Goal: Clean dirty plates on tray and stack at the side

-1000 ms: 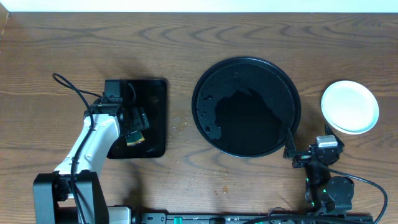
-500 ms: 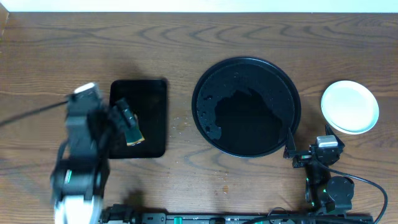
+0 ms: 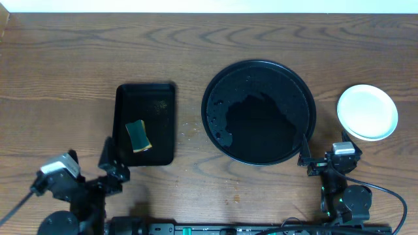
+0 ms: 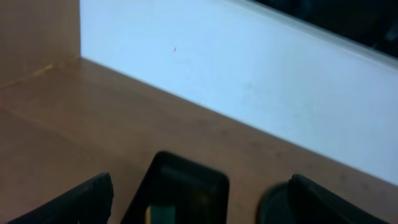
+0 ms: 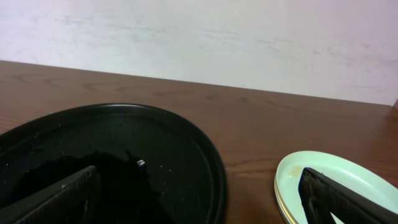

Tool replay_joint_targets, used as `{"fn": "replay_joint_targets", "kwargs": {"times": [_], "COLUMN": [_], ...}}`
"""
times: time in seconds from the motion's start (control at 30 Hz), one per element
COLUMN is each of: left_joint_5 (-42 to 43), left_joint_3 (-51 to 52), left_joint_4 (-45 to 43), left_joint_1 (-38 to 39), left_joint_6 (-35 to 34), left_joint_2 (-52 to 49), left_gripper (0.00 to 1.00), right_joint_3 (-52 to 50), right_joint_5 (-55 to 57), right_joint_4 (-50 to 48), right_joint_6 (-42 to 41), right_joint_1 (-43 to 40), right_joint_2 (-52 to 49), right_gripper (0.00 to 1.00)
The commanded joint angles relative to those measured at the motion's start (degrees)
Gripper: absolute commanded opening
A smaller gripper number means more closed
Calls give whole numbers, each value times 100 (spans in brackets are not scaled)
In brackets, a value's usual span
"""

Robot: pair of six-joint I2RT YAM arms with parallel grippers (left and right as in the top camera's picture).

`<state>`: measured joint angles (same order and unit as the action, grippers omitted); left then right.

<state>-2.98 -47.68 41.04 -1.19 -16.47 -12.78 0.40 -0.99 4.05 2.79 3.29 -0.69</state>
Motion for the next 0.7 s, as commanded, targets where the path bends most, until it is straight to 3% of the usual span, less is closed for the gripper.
{"fn": "replay_joint_targets", "kwargs": {"times": [0.0, 0.2, 0.53, 0.67], "left_joint_5": [105, 149, 387, 382], "left_joint_3": [466, 1499, 3233, 3694], "left_joint_4": [177, -271, -4422, -5567], "left_joint_1": [2, 4, 212, 236], "left_joint_6": [-31, -271, -291, -289], "left_joint_2": [293, 863, 1268, 1268], "left_gripper": [89, 89, 89, 89], "right_joint_3": [-9, -9, -9, -9], "right_joint_5": [55, 55, 55, 55], "right_joint_4": [24, 24, 24, 24], "right_joint_6": [50, 50, 50, 48], "right_joint_1": [-122, -122, -122, -122], "right_joint_2": [39, 39, 39, 42], "right_gripper": [99, 99, 99, 99]}}
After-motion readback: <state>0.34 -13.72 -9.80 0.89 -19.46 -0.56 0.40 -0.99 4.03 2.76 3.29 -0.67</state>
